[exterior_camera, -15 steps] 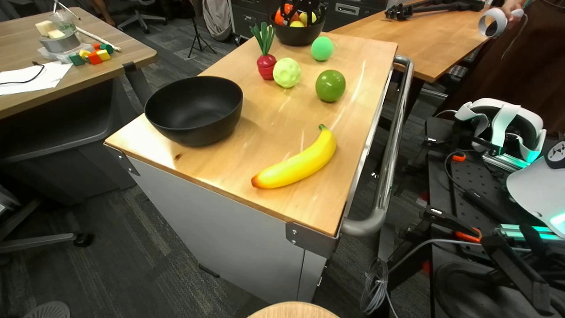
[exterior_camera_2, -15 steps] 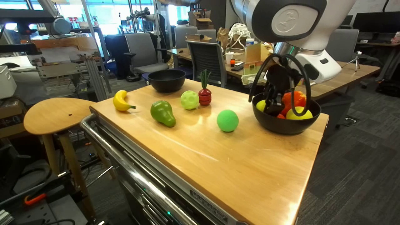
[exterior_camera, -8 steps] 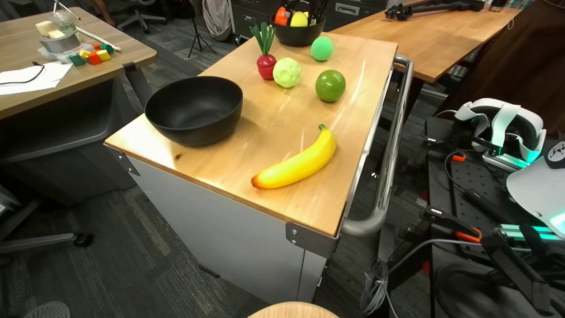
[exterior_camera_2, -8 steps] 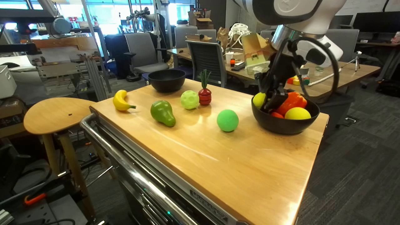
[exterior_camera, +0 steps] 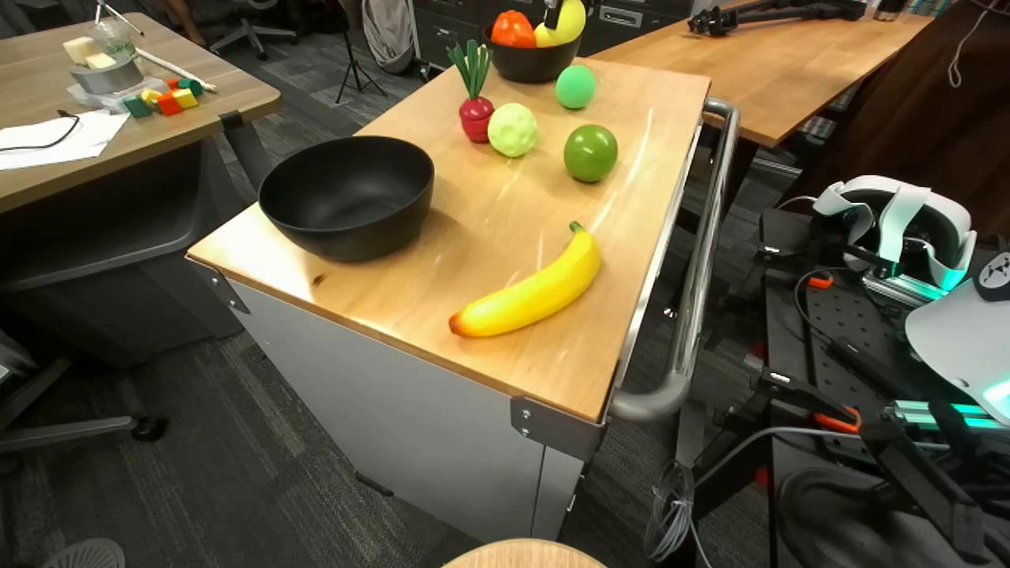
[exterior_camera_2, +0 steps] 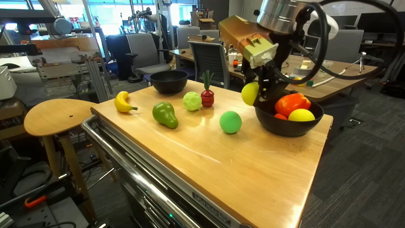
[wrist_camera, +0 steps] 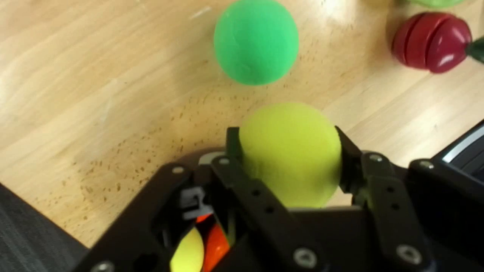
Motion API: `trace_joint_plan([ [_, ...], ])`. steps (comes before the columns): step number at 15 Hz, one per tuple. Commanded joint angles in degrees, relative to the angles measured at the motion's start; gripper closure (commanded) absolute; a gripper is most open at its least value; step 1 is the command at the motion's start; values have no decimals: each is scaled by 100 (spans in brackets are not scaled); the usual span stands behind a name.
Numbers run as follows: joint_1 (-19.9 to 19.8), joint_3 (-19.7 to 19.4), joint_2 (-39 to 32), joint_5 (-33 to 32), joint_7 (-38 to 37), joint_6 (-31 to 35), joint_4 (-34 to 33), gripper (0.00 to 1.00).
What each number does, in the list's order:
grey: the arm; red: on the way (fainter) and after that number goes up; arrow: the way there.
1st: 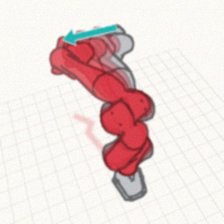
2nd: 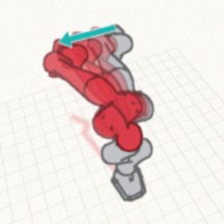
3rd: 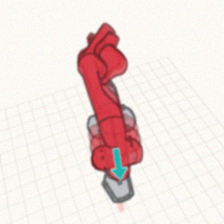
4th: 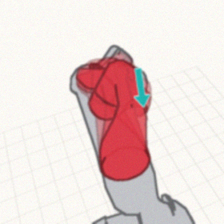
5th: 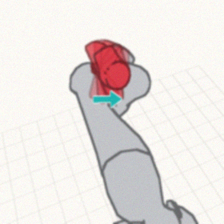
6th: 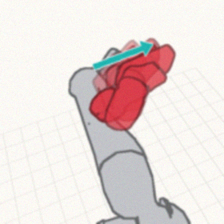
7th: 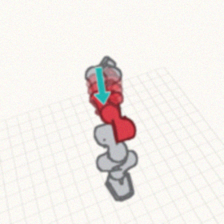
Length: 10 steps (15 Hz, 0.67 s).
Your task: Take the fruits and vegetables out of the bowls and put them on the table
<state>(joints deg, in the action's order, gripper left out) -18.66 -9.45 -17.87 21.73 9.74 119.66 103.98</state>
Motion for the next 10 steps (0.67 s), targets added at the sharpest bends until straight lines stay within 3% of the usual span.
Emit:
trace_joint_plan([
  [1,30,147,472,1,1129,272,854,69],
  [5,124,101,837,-591,1959,222,1408,69],
  [10,127,30,1415,-1245,2889,963,2094,69],
])
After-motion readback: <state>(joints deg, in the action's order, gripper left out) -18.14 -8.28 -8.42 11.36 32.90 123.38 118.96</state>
